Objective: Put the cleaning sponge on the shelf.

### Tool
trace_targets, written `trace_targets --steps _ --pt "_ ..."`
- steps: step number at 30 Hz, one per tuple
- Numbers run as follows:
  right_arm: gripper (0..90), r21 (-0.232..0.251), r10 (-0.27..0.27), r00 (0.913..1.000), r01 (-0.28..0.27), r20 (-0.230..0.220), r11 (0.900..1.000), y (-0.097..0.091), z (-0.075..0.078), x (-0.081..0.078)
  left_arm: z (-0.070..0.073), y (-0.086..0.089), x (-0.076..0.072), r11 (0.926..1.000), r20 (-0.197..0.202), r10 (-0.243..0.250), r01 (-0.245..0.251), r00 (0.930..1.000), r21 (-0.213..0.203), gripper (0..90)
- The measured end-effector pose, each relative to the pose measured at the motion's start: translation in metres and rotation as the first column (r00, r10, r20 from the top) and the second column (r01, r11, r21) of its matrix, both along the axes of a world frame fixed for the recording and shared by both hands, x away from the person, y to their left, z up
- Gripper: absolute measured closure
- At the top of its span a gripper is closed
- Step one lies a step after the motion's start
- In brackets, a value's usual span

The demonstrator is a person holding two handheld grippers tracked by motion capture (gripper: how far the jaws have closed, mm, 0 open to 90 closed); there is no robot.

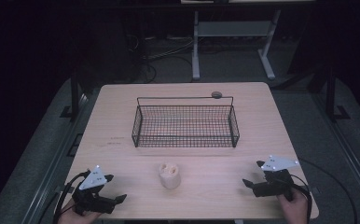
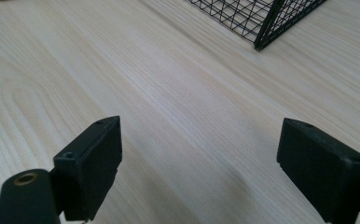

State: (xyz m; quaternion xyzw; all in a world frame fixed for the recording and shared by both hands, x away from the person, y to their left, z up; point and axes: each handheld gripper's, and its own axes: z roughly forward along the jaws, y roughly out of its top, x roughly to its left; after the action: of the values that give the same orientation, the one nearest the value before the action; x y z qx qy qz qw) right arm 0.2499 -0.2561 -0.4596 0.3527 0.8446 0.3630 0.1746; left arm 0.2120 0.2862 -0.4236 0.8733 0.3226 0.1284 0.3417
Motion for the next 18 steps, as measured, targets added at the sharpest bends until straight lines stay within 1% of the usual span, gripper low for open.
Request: trace_targets --steps 1,2,6,10,12,18 --pt "13.5 0.001 0.001 1.0 -0.001 -0.003 1.0 0.0 0.0 0.0 0.001 -0.004 0.001 0.9999 0.004 -0.01 0.01 0.9999 0.01 15.7" --pt "13.5 -0.009 0.0 1.0 0.0 0.0 1.0 0.0 0.0 0.0 0.001 -0.005 0.001 0.9998 0.003 -0.016 0.016 0.9999 0.013 15.7" --pt "13.5 0.008 -0.008 0.9999 0.008 -0.007 0.9999 -0.003 0.0 -0.001 0.005 -0.011 0.003 0.9987 -0.005 -0.038 0.038 0.9993 0.033 15.7" --pt "13.5 0.019 -0.018 0.9998 0.018 -0.006 0.9997 -0.004 0.001 -0.001 0.008 -0.015 0.004 0.9982 -0.006 -0.05 0.05 0.9987 0.033 15.7" --pt "13.5 0.024 -0.016 0.9999 0.016 -0.006 0.9996 -0.004 0.001 -0.001 0.011 -0.018 0.005 0.9973 -0.011 -0.056 0.057 0.9983 0.046 15.7" --pt "13.5 0.013 -0.005 1.0 0.005 0.003 0.9999 0.0 0.001 0.001 0.017 -0.024 0.006 0.9958 -0.009 -0.077 0.077 0.997 0.049 15.7"
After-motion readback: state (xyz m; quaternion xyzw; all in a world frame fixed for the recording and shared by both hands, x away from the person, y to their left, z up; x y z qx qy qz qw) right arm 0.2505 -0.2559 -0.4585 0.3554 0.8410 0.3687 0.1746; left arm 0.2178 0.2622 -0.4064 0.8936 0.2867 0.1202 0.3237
